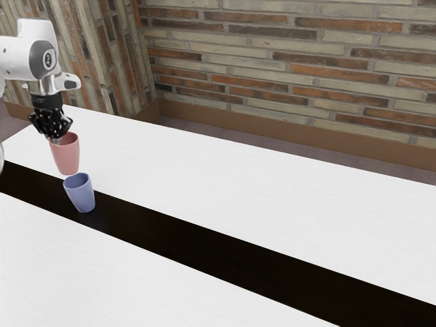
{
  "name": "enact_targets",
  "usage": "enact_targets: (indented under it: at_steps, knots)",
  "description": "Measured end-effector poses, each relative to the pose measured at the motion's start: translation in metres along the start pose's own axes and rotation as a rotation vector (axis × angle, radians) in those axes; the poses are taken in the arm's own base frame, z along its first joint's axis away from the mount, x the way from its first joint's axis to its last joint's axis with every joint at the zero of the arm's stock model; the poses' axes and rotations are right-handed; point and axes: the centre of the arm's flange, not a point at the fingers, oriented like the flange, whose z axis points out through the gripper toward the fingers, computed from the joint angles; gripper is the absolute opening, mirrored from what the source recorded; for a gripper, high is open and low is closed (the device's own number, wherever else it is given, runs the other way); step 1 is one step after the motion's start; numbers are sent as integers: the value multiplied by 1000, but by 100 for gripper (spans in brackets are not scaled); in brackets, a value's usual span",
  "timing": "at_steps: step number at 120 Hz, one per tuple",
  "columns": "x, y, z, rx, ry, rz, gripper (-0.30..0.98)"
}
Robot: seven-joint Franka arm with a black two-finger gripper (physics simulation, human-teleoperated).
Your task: Place the right cup onto the left cup
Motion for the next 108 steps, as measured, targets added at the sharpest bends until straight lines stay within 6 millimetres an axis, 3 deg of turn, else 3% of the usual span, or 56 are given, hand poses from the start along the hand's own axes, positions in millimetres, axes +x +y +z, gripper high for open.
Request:
enact_targets:
  at_steps: [21,49,108]
  knots:
    - [6,-2,17,-3,-24,10,-10]
    - [12,-1,19,5,1,22,-10]
    - [24,6,44,5,-10,39,-10]
